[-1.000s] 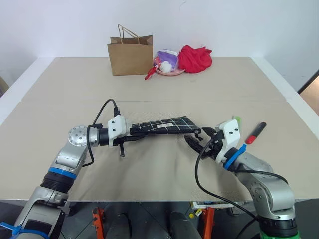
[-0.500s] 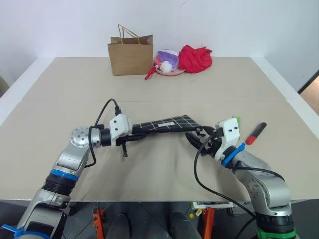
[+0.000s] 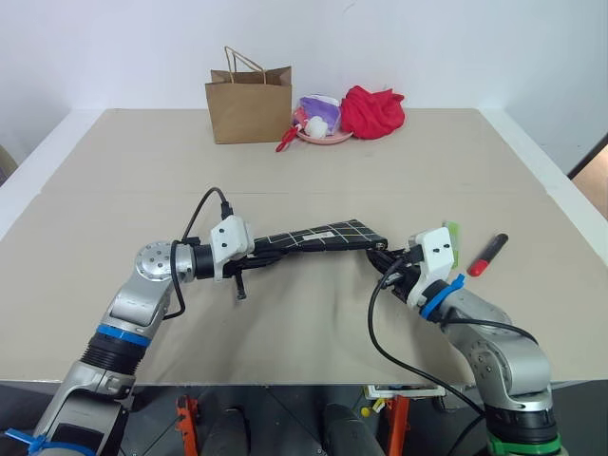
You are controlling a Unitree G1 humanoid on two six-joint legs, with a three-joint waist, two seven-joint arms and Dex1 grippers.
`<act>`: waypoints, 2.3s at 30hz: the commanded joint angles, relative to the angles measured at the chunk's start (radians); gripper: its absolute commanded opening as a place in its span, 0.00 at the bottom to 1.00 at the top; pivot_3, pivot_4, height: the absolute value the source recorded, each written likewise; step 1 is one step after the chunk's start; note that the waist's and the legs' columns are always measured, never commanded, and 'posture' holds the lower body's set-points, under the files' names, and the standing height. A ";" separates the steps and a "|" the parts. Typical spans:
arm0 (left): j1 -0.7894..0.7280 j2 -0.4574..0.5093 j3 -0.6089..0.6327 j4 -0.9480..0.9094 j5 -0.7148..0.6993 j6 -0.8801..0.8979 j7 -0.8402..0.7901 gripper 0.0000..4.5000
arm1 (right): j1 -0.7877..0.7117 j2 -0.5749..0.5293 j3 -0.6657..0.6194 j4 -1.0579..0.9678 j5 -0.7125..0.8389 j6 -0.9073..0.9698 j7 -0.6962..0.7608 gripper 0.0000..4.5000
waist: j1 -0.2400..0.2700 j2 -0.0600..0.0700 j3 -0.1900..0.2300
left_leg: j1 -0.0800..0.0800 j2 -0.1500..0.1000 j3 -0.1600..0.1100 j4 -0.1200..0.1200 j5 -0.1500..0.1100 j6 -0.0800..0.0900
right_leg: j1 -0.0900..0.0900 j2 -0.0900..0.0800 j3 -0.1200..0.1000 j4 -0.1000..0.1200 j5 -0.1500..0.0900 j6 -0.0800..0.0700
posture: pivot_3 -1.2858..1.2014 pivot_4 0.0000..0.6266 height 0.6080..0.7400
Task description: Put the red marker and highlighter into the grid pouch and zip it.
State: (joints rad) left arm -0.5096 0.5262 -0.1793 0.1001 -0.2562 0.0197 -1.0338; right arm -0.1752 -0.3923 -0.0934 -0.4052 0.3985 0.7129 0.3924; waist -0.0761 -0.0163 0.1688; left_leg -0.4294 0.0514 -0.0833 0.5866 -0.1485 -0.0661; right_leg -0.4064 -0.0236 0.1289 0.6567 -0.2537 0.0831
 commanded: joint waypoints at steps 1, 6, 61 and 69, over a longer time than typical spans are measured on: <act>0.001 -0.005 0.030 -0.053 -0.016 0.004 0.008 0.00 | -0.030 -0.023 0.017 -0.046 0.003 -0.007 0.021 0.02 | 0.000 0.000 0.000 | 0.000 0.000 0.000 0.000 0.000 0.000 | 0.000 0.000 0.000 0.000 0.000 0.000 | 0.52 0.24 1.00; 0.004 -0.015 0.026 -0.065 -0.014 0.018 0.017 0.00 | -0.060 -0.065 0.070 -0.072 -0.005 0.004 0.048 0.02 | 0.000 0.000 0.000 | 0.000 0.000 0.000 0.000 0.000 0.000 | 0.000 0.000 0.000 0.000 0.000 0.000 | 0.52 0.24 1.00; -0.006 -0.082 0.021 -0.075 0.026 0.026 0.057 0.00 | 0.065 -0.212 -0.203 -0.071 0.040 0.113 0.051 0.99 | 0.006 -0.001 0.000 | -0.001 -0.001 0.000 0.000 0.000 0.000 | 0.000 -0.001 0.000 -0.001 0.000 0.003 | 0.52 0.24 1.00; 0.003 -0.077 0.020 -0.099 0.007 0.022 0.029 0.00 | -0.058 -0.143 -0.223 0.106 -0.141 0.012 -0.196 0.99 | -0.003 -0.001 0.000 | 0.001 -0.001 0.000 0.000 0.001 0.002 | 0.000 0.000 0.000 -0.001 0.001 -0.003 | 0.52 0.24 1.00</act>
State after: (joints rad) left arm -0.4985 0.4443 -0.1795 0.0463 -0.2273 0.0597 -0.9942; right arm -0.2105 -0.5422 -0.3098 -0.3132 0.2889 0.7504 0.2469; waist -0.0794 -0.0169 0.1691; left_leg -0.4283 0.0507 -0.0830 0.5868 -0.1475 -0.0648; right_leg -0.4061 -0.0240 0.1293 0.6559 -0.2526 0.0802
